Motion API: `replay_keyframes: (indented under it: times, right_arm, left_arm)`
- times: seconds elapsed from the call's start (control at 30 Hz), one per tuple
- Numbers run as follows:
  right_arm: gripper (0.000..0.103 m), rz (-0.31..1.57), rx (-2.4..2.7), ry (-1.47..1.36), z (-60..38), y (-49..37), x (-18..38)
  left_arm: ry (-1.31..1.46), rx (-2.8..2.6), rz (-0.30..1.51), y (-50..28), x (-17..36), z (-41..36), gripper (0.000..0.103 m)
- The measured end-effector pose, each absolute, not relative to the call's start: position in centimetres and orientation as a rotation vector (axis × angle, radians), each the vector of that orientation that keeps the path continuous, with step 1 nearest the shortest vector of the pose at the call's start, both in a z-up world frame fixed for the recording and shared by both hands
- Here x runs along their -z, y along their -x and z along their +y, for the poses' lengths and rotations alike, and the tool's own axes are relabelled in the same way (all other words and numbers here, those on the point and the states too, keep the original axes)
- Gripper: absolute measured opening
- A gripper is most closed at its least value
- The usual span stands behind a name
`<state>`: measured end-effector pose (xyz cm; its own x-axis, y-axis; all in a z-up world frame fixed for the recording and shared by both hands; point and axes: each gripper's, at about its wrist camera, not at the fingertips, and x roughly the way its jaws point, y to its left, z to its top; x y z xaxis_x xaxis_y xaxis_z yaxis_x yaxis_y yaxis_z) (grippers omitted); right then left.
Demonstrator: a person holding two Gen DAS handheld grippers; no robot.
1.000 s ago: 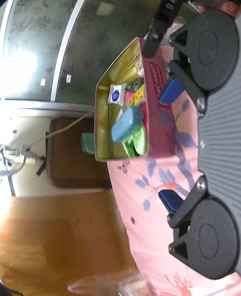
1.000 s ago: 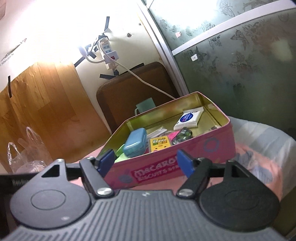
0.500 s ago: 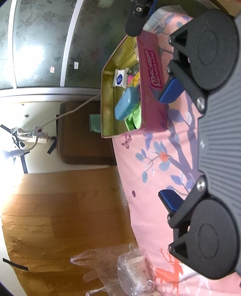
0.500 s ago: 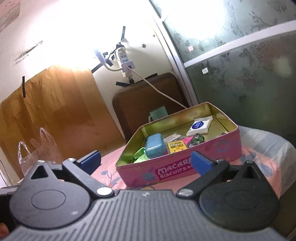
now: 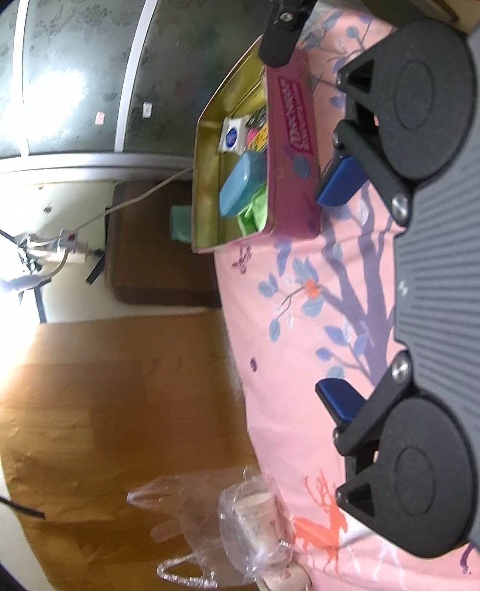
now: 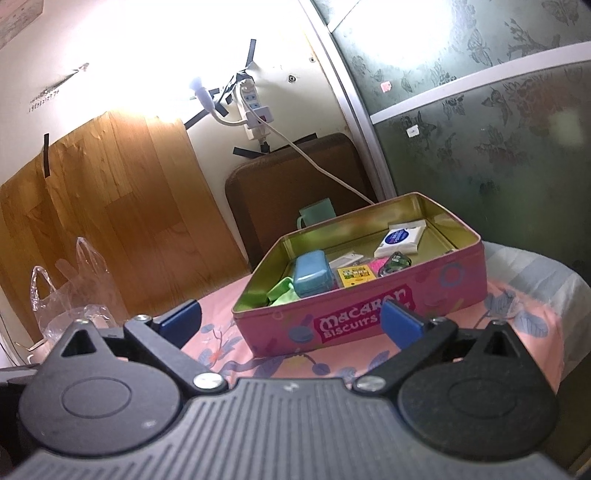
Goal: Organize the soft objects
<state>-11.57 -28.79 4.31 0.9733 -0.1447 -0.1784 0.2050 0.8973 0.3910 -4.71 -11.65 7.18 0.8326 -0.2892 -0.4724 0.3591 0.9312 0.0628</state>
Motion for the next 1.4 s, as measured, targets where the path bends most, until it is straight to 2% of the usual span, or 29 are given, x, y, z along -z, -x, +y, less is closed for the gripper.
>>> replay_keyframes:
  times: [0.4,1.4]
  right_arm:
    - [0.103,0.173,0.197,-0.437,-29.0,11.1,-3.6]
    - [0.103,0.211,0.204,-0.474,-29.5,10.7,-2.5]
  left_arm:
    - [-0.172,0.286,0.478,4.1,-6.7,-11.5,0.103]
    - [-0.302,0.296,0.639,3.9,-3.5,-13.9,0.103]
